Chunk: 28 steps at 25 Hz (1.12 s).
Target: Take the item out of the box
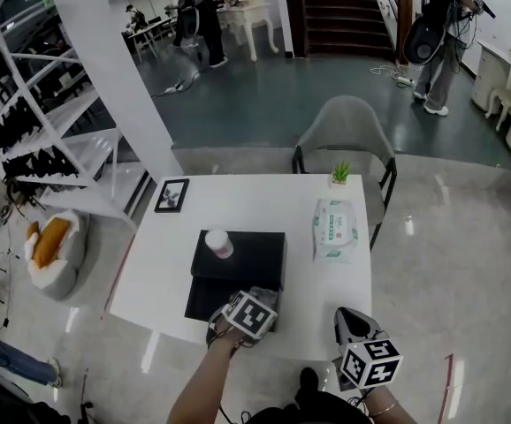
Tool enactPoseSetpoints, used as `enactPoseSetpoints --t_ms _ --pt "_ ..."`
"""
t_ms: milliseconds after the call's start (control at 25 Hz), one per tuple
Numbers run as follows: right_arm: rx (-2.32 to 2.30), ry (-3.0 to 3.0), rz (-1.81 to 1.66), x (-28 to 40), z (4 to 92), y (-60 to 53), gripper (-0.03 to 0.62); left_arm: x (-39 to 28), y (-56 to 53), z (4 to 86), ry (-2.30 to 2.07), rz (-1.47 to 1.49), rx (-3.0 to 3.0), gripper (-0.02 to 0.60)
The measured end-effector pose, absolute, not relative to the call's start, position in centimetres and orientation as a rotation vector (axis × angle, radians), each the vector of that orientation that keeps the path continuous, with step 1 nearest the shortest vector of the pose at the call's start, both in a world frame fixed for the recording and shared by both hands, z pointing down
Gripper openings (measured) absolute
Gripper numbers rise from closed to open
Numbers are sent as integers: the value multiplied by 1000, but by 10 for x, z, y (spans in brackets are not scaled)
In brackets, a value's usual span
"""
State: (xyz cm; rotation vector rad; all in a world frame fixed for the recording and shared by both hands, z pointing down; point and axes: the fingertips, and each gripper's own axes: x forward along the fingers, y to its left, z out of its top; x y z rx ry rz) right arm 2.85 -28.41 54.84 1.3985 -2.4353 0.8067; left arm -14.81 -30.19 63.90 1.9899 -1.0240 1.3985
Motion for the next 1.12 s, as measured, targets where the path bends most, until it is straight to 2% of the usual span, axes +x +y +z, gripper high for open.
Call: enactPoseSetpoints --t_ms 520,1120 --pt "1374 -2435 795 26 549 -275 0 -143 -296 638 -1023 1465 2013 154" --pt "1373 -2434 786 30 546 -261 0 -152 -292 624 -1146 1551 2038 132"
